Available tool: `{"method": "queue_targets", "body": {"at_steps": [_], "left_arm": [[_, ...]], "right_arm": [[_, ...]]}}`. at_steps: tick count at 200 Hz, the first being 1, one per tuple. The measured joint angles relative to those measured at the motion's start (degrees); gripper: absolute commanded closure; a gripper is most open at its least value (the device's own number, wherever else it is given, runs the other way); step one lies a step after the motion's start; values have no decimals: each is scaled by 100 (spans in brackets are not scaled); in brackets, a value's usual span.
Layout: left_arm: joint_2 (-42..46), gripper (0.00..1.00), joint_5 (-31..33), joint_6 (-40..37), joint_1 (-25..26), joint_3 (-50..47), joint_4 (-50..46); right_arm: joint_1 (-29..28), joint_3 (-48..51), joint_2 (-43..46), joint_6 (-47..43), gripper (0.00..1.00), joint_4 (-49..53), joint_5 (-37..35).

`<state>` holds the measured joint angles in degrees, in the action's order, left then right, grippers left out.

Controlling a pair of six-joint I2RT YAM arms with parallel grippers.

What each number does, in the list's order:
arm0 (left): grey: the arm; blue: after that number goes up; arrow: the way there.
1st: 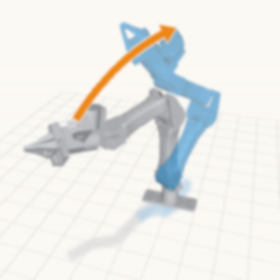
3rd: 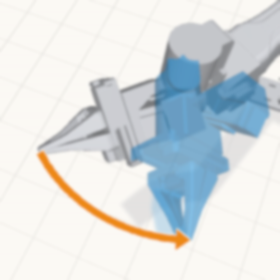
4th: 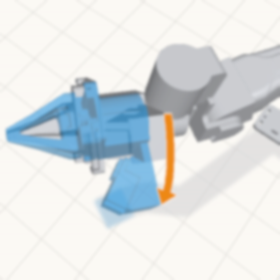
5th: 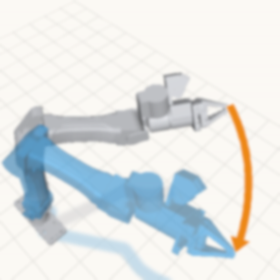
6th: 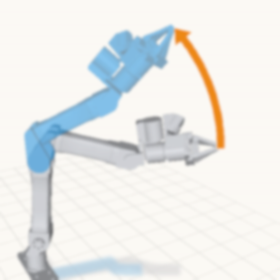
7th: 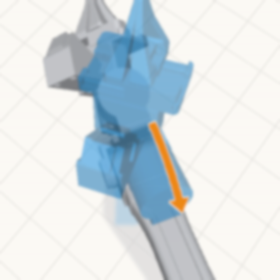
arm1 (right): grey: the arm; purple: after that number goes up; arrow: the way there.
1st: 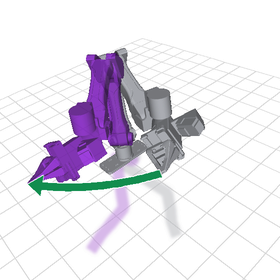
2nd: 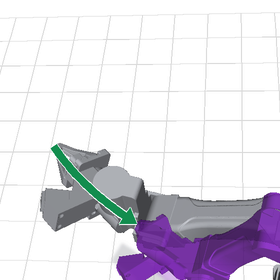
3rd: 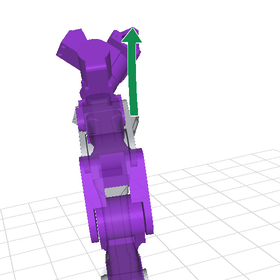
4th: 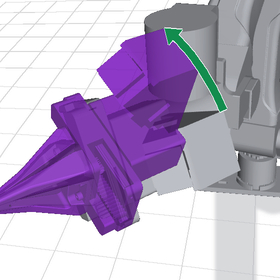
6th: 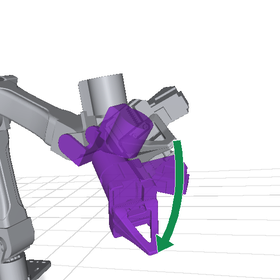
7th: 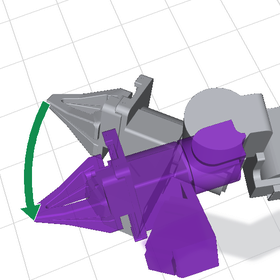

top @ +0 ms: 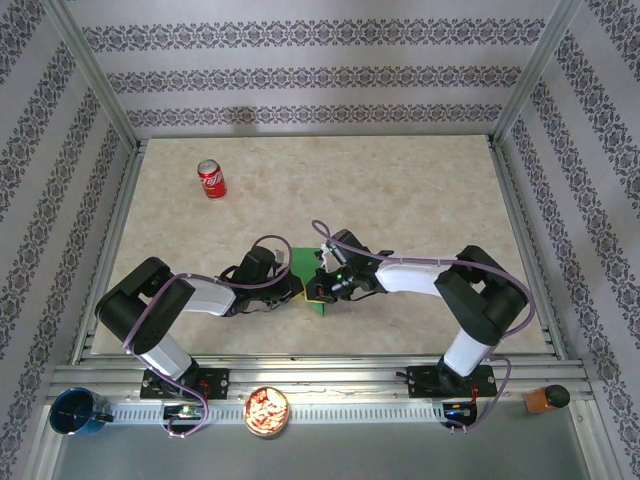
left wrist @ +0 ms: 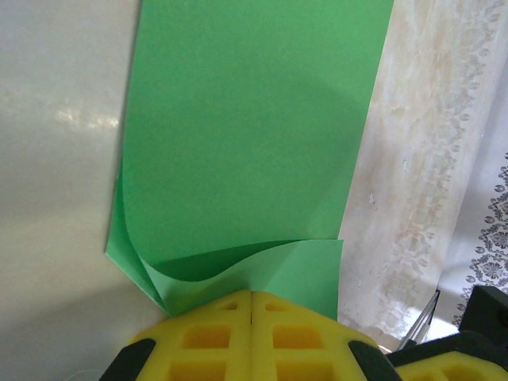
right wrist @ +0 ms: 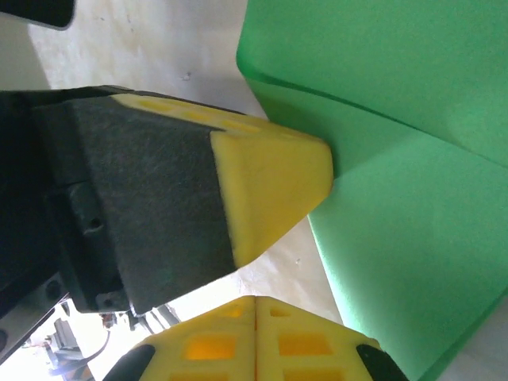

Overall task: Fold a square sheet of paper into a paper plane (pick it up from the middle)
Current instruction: Third fold the triangle at the center of the table.

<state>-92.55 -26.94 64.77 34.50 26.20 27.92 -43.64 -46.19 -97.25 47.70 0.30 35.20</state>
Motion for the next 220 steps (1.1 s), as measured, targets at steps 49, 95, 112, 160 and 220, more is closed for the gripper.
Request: {"method": "queue_targets", "body": {"at_steps": [49,95,112,160,220], "left_arm": [[2,100,-2,-28,0,7,-9],[28,91,-118,-317,4,210,-240],[92,92,-216,-492,4,442,-468],[219,98,-450,-706,4,684,-802],[-11,98,-549,-719,48,684,-984]], "right_arm": [[46,284,-243,24,94,-11,-92],[155,599,-125,9,94,-396,55],[190,599,-114,-4,94,-374,66],[227,599,-114,-2,95,-348,96],[227,599,-114,-2,95,-350,96]]}}
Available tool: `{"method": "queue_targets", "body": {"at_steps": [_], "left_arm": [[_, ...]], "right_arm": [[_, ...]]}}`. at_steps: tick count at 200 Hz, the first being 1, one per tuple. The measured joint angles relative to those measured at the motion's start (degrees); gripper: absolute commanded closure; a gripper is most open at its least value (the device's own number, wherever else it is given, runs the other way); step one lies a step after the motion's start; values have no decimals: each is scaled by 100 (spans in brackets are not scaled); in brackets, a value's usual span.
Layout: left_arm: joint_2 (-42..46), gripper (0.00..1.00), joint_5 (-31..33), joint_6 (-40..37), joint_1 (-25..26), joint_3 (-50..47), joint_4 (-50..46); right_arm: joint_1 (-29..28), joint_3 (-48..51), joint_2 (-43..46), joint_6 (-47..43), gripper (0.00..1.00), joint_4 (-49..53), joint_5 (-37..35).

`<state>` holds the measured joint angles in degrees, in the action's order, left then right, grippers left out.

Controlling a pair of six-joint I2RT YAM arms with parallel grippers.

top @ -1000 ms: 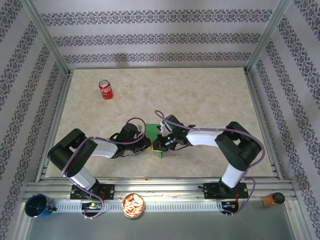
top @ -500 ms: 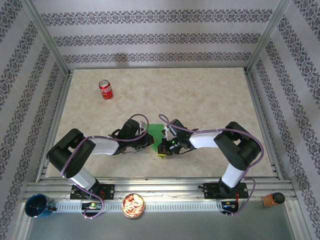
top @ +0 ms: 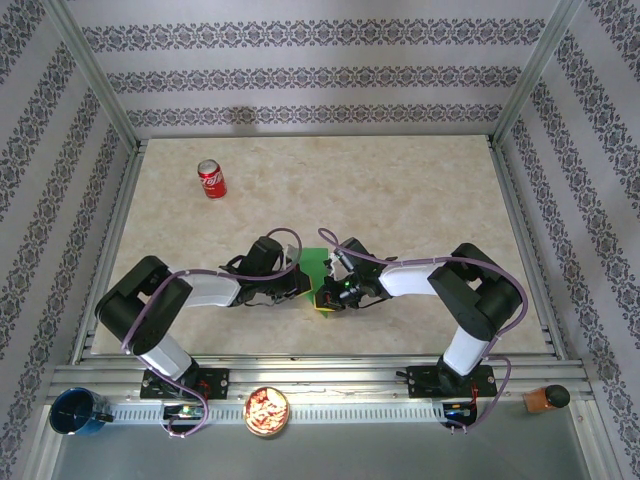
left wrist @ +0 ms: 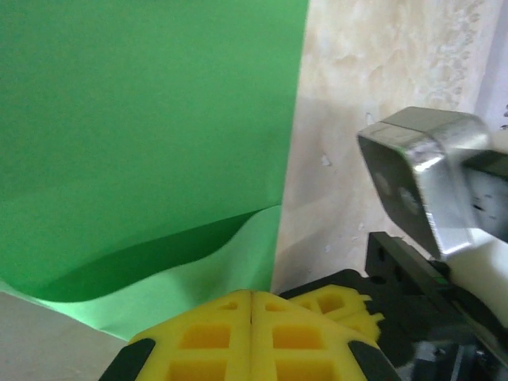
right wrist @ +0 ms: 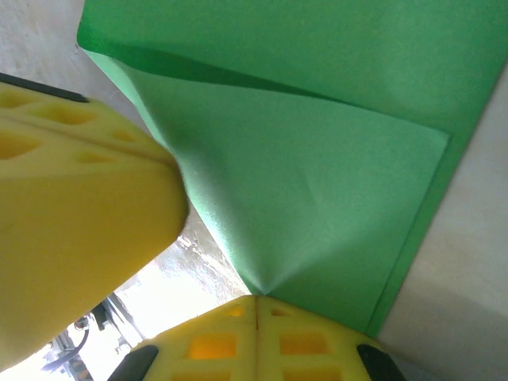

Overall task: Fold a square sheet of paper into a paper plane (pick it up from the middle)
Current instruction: Third fold the triangle at the center of the table.

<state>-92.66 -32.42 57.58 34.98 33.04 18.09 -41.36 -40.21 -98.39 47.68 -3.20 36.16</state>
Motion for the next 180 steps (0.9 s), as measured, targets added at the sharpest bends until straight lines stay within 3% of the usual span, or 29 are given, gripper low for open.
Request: {"method": "queue_targets", "body": {"at_steps": [136,180], "left_arm": [[-350,99,-492,-317,-1198,55,-170],[114,98,-247,-446,-1335,52,-579]], "right_arm": [[42,52,7,-138,95,-74,17],[136,57,7,-330,93,20,136]]}}
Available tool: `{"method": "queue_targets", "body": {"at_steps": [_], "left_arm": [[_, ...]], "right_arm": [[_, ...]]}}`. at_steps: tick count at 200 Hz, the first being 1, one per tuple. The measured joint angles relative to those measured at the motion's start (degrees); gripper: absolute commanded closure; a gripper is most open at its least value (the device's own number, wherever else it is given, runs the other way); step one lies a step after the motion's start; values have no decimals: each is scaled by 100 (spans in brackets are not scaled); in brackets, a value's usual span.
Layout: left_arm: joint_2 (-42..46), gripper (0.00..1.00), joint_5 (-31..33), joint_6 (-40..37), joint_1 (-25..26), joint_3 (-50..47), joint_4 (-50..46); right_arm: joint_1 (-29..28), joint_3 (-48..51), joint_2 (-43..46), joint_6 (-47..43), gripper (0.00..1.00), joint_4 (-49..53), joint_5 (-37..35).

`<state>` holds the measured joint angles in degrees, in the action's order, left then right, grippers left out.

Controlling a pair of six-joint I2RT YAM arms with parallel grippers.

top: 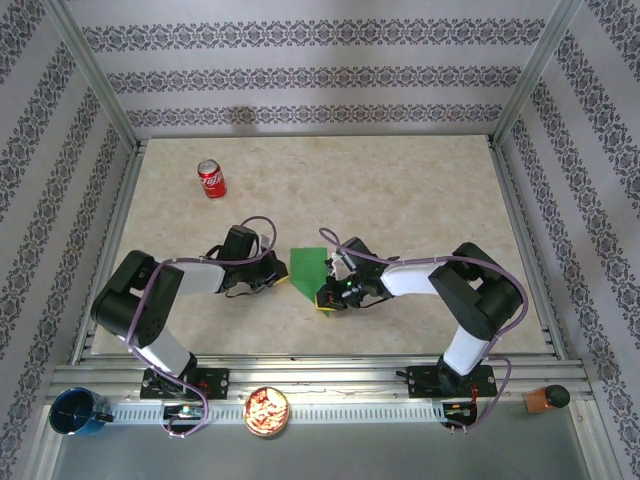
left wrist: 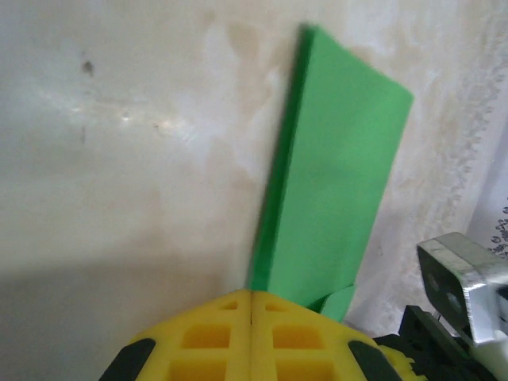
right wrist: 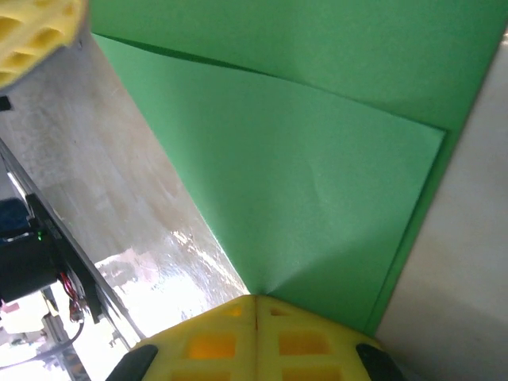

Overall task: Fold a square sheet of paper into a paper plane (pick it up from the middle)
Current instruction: Third fold the triangle at the center of the table.

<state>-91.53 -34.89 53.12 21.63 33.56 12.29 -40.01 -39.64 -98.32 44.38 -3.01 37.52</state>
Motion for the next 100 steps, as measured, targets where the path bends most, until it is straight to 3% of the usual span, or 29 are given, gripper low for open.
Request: {"method": "queue_targets", "body": {"at_steps": [37,100], "left_arm": [[566,99,201,-63,221,90,-118],[57,98,195,-76,986,291,105]], "right_arm": [[245,-50,-2,-339,92,341,234],[315,-103,-4,-518,92,525,280]]}}
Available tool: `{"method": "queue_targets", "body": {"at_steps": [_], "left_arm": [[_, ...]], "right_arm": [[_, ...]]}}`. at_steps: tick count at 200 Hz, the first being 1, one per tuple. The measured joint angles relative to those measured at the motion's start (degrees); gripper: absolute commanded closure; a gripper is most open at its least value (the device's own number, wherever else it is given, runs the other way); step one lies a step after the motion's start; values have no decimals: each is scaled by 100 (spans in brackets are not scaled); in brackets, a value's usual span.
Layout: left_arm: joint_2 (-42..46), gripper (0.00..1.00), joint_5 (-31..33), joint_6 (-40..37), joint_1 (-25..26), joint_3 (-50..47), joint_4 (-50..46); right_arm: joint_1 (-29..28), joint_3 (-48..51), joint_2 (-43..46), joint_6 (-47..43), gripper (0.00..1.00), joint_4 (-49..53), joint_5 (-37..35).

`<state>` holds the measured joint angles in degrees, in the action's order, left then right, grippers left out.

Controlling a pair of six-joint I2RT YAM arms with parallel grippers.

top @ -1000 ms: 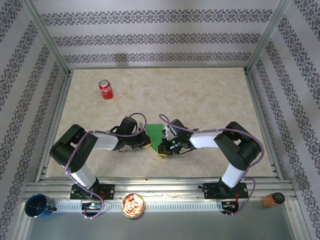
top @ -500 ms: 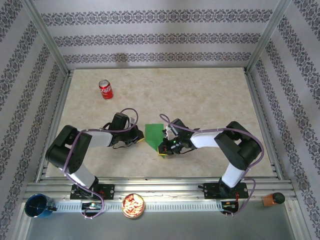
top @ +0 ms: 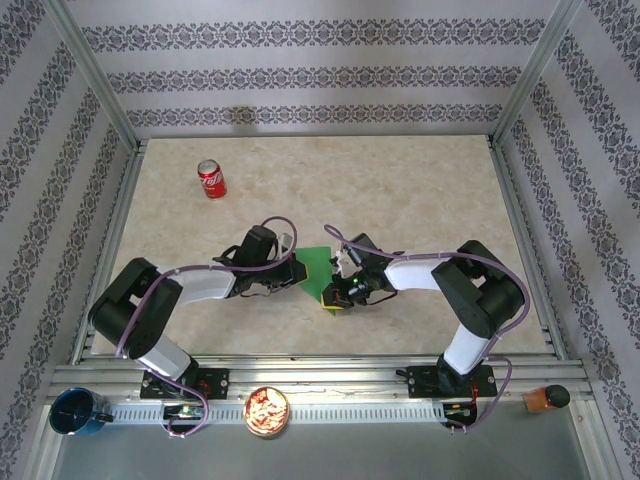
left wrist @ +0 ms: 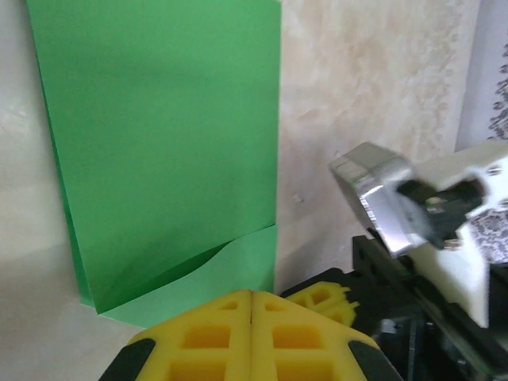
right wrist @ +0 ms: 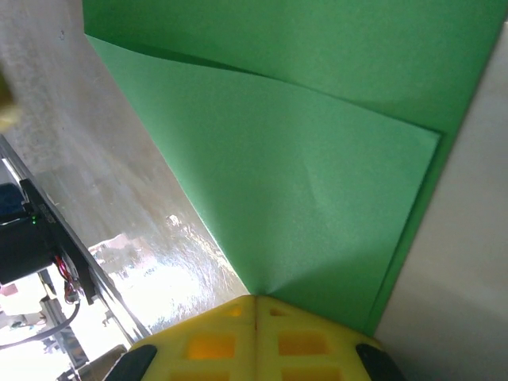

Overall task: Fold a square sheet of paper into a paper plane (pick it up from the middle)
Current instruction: Third fold the triangle at the center of the table.

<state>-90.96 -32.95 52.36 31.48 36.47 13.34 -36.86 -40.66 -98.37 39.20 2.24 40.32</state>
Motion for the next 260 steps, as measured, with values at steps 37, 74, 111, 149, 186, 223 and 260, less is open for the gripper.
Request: {"method": "queue_targets", "body": {"at_steps": [37,74,111,149,186,223,260], "left_arm": [[-470,99,81,2,2,0,221],[-621,100,175,79,2,-107,474],[-616,100,170,164,2,-293,855],[-610,100,173,186,2,-315,905],[-608,100,173,186,2,-315,905],[-608,100,188,192,2,-330,925],[-608,100,192,208,2,-337,944]], "right_arm": [[2,-17,0,-20,92,52,4],[0,-76,39,13,90,210,-37],[-122,-306,188,251,88,262,-105],[-363,-815,-13,420,88,140,-409],[-391,-846,-415,605,88,33,-695],[-391,-608,-389,669,88,-256,-804],[-391,-291,-48,785,88,-256,-820]]}}
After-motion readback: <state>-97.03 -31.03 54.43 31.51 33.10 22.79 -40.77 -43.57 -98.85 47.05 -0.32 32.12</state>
